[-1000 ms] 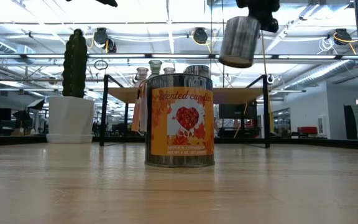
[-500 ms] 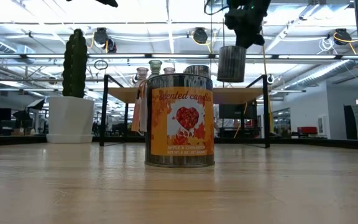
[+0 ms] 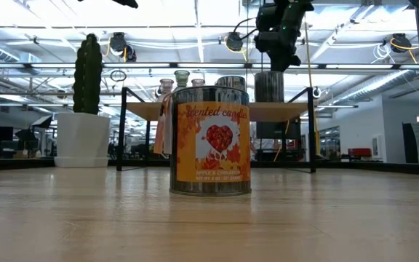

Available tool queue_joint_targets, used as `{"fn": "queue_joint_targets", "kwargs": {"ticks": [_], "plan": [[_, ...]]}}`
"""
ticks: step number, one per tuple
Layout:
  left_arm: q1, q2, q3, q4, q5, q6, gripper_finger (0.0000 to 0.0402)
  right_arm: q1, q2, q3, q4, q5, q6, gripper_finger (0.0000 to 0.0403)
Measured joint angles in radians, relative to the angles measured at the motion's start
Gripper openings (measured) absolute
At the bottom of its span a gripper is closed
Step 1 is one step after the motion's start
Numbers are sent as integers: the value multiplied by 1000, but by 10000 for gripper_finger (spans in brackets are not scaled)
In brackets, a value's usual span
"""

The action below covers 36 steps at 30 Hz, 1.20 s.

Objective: Pick & Place candle stick holders
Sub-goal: Put the brown scented candle on the shelf

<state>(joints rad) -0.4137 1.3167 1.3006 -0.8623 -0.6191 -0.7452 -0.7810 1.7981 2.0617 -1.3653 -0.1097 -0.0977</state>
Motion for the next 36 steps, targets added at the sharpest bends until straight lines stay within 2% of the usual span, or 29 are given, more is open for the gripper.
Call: {"fn": "queue_joint_targets", "kwargs": {"ticks": [9, 19, 27, 36], "plan": [[0, 0, 0, 0, -11, 3, 154, -22, 4, 0, 28, -1, -12, 0], [0, 0, 0, 0, -11, 3, 154, -25, 4, 0, 33, -50, -9, 0], [0, 0, 0, 0, -11, 2, 154, -24, 1, -69, 64, -57, 4, 0], [0, 0, 0, 0, -11, 3, 154, -23, 3, -77, 113, -101, 17, 0]]}}
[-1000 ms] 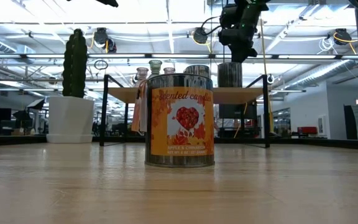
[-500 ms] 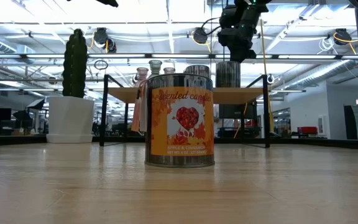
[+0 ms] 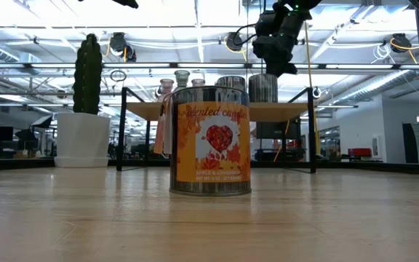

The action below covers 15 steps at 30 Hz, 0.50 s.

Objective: Pick & Place candle stick holders
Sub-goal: Put the brown scented candle on the shelf

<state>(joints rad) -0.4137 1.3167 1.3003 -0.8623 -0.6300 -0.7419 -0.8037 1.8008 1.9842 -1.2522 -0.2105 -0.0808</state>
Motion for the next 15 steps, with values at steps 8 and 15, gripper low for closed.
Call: {"fn": "queue_joint_targets", "kwargs": {"ticks": [8, 15], "plan": [[0, 0, 0, 0, 0, 0, 154, 0, 1, -1, 21, 0, -17, 1], [0, 0, 0, 0, 0, 0, 154, 0, 2, -2, 29, 31, -37, 8]]}}
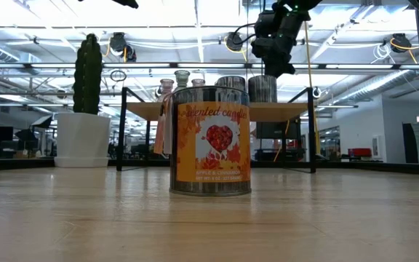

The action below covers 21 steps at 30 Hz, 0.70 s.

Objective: Pick & Place candle stick holders
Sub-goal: Put the brown scented candle on the shelf, then put the orange scented candle on the shelf

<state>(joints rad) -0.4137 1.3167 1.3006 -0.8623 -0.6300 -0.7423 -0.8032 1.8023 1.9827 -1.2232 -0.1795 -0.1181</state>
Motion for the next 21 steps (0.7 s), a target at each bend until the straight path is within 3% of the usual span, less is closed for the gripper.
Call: {"fn": "queue_joint_targets", "kwargs": {"ticks": [7, 21], "plan": [[0, 0, 0, 0, 0, -3, 154, 0, 0, 0, 0, -5, -7, 11], [0, 0, 0, 0, 0, -3, 154, 0, -16, 0, 21, -3, -11, 78]]}}
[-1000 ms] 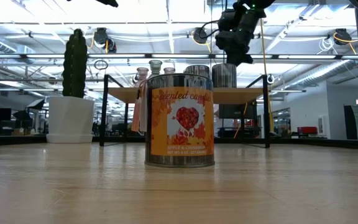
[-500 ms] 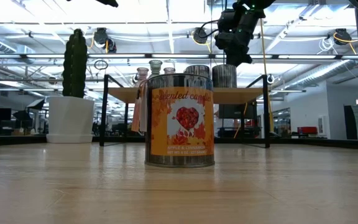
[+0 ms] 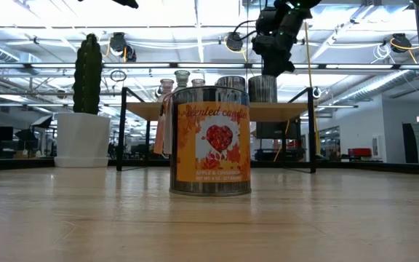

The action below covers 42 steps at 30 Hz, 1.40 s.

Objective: Pick & Place candle stick holders
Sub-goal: Put the orange scented candle on the shelf

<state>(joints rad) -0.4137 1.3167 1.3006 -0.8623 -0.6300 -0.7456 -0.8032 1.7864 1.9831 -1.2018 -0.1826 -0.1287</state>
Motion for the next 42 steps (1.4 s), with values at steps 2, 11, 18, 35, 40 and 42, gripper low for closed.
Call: {"fn": "queue_joint_targets", "kwargs": {"ticks": [2, 11, 18, 35, 40, 42], "plan": [[0, 0, 0, 0, 0, 0, 154, 0, -9, 0, 0, 1, 0, 89], [0, 0, 0, 0, 0, -1, 154, 0, -122, 0, 3, -1, 22, 122], [-1, 0, 0, 3, 14, -62, 154, 34, -281, 0, -79, -5, 83, 118], [19, 222, 0, 256, 191, 84, 154, 347, -844, -460, 124, -6, 288, 117], [74, 285, -1, 272, 324, 110, 154, 386, -999, -688, 325, -6, 365, 118], [98, 309, -1, 284, 388, 151, 154, 394, -1046, -756, 385, -7, 389, 118]]}}
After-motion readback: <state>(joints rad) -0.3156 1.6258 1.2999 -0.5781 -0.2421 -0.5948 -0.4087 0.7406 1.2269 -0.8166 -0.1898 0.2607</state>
